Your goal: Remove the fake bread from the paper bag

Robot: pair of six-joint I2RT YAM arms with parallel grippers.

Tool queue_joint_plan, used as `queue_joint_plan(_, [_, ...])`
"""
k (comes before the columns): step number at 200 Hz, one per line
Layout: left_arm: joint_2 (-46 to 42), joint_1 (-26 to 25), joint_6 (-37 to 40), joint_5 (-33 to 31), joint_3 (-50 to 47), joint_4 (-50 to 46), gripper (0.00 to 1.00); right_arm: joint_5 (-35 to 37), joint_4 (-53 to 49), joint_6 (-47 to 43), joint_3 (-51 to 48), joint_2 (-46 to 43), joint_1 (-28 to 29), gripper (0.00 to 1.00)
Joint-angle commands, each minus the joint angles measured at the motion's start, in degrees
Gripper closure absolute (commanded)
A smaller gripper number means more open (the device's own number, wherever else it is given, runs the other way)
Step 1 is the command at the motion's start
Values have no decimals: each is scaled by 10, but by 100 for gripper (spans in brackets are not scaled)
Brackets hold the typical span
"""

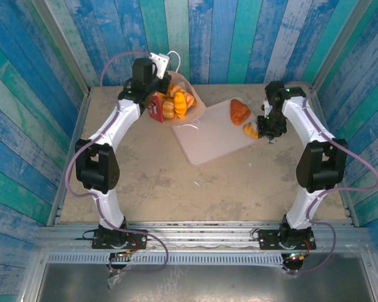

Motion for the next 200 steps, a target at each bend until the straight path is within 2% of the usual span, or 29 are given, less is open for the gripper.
queue_joint_plan(1, [23, -2, -2, -1, 12, 2, 100, 11, -3, 10, 24, 4, 0, 59])
queue_joint_plan(78, [24, -2, 0, -1, 13, 4, 100, 14, -10, 21, 51, -28, 0, 59])
queue_joint_plan(122, [21, -2, 0, -1, 13, 3, 100, -41, -11, 28, 79, -56, 10, 60])
queue_joint_plan(167, [19, -2, -2, 1, 10, 3, 100, -82, -12, 42, 165, -68, 73, 60])
queue_joint_plan(200, [20, -2, -7, 6, 9, 3, 100, -59, -29, 29, 264, -46, 147, 60])
